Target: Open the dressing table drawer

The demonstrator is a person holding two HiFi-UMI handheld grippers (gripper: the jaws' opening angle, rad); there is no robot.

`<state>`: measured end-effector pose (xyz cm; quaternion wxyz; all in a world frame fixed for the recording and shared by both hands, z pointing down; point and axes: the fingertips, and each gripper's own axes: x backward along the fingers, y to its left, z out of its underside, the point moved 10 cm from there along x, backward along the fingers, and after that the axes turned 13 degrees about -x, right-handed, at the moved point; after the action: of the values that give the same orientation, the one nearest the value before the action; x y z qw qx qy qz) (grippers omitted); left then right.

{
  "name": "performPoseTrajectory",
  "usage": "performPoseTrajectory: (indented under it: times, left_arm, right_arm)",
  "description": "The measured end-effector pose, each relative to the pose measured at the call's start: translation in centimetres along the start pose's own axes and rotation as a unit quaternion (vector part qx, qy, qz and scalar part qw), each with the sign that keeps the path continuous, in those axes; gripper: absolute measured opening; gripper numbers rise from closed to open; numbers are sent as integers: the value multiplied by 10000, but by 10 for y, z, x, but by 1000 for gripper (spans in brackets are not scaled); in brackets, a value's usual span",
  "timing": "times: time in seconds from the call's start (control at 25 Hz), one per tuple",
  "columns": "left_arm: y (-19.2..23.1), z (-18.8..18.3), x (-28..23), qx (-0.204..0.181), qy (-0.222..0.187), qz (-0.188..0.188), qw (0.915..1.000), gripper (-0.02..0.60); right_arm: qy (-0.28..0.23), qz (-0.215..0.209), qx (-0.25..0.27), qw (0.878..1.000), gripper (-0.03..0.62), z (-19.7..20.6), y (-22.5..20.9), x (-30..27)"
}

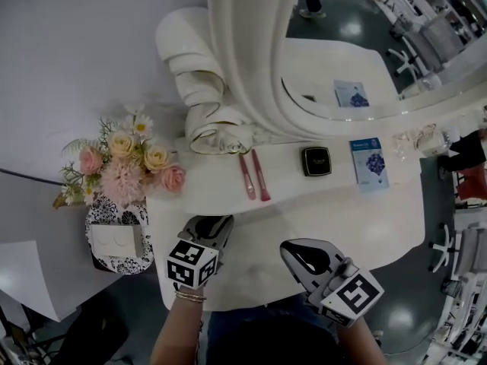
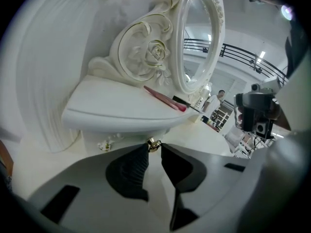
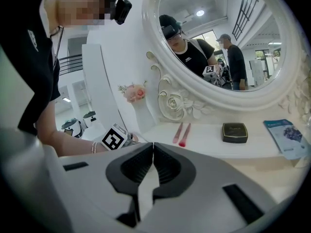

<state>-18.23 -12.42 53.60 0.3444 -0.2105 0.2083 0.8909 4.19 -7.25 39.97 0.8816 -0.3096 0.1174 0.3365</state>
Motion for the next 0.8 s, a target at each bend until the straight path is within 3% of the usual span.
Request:
performPoseTrajectory:
  times: [0.8]
  left_arm:
    - [-15,11,13,-7,121,141,9998,89]
  right_arm:
    - [-138,-129,102,9998,20,-2,10,4]
